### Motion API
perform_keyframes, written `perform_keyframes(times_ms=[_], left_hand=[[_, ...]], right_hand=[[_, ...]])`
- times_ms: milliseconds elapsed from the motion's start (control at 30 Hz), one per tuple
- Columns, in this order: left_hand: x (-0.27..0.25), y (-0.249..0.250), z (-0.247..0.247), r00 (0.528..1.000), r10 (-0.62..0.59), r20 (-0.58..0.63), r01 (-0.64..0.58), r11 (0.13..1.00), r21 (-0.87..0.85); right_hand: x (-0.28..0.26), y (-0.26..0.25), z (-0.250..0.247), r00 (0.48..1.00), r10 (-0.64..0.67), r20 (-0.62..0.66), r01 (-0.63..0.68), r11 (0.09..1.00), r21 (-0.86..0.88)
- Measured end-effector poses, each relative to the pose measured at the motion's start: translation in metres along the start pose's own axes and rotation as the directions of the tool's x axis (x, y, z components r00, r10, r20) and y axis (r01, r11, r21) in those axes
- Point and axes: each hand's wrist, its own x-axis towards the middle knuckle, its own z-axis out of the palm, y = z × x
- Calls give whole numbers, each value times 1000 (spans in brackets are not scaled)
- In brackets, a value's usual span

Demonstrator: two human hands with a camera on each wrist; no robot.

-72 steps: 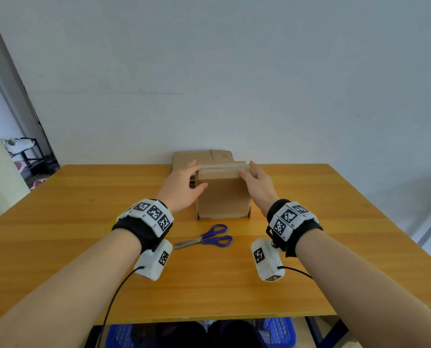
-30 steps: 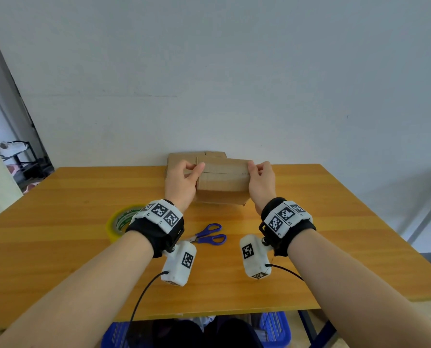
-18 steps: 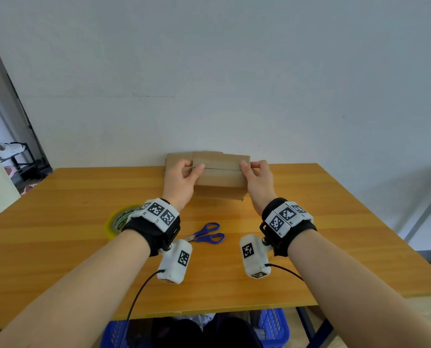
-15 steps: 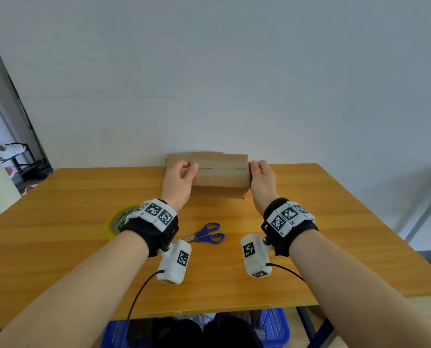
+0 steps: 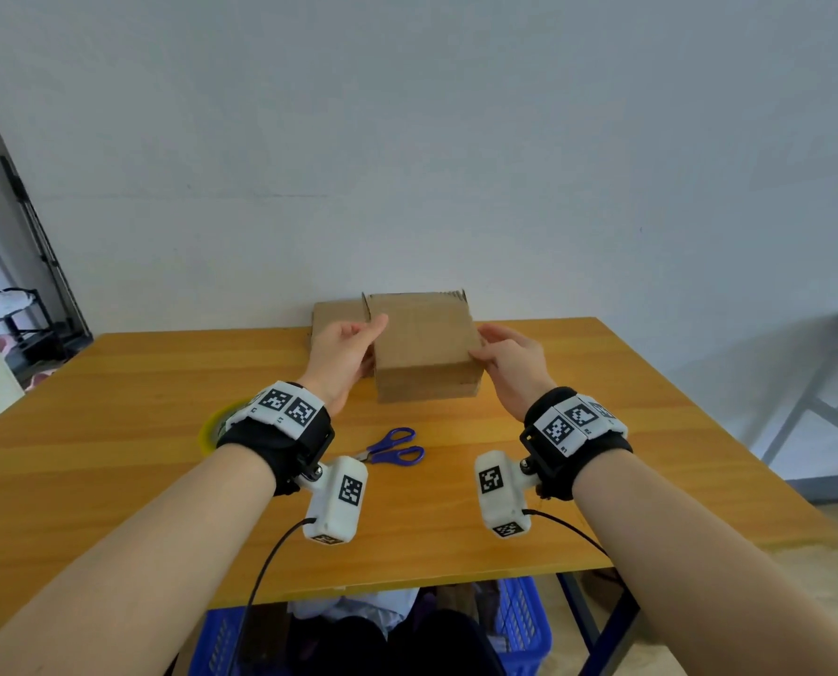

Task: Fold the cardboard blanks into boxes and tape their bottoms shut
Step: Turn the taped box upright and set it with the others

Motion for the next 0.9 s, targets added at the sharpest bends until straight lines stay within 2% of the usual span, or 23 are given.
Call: perform_keyframes(times_ms=[133, 200, 333, 467, 600, 900], left_hand=[[-1, -5, 1, 999, -7, 44, 1, 993, 121], [-6, 0, 6, 999, -2, 41, -3, 991, 135], [-5, 2, 13, 999, -6, 49, -3, 986, 167], [-2, 0, 20, 988, 48, 144, -89, 953, 291], [4, -4, 24, 980, 30, 198, -111, 903, 416], [50, 0, 67, 978, -119, 170, 78, 970, 232]], right_hand=[[-8, -3, -4, 997, -30, 72, 41, 985, -168], [-10, -4, -7, 997, -39, 64, 53, 968, -247], [-12, -4, -17, 999, -46, 16, 48, 967, -249], [-12, 0, -24, 996, -61, 63, 77, 949, -306], [-4, 0, -27, 993, -56, 101, 88, 936, -342], [43, -11, -57, 999, -11, 46, 26, 941, -337]])
